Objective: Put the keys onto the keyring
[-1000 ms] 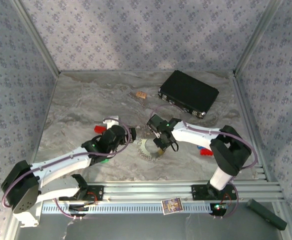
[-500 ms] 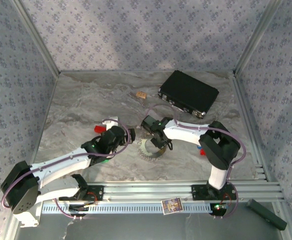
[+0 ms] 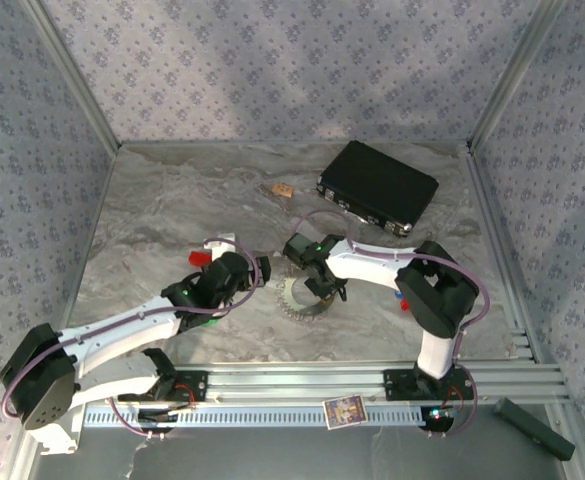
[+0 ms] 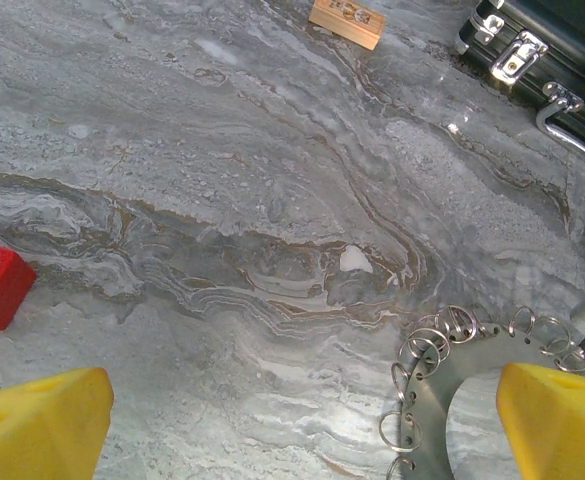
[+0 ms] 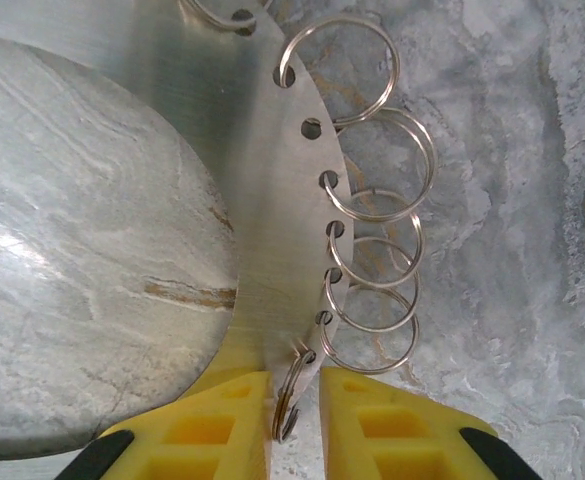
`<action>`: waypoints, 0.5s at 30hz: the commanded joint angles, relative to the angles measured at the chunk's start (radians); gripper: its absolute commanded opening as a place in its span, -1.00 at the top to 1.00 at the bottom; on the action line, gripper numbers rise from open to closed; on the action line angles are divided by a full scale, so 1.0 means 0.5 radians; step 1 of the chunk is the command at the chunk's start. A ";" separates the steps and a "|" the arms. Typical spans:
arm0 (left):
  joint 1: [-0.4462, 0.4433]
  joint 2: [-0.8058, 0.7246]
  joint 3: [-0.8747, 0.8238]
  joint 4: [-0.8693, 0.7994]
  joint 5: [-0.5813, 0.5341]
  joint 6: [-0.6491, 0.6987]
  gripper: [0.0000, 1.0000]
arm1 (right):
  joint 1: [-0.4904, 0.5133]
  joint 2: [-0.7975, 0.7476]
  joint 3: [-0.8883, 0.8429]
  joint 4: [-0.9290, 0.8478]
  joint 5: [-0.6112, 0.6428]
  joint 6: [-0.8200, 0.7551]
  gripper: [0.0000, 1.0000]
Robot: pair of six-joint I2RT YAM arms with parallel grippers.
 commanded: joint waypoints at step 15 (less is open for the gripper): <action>-0.014 -0.081 0.004 -0.063 -0.084 0.055 -0.96 | 0.012 -0.086 0.091 -0.108 0.062 -0.050 1.00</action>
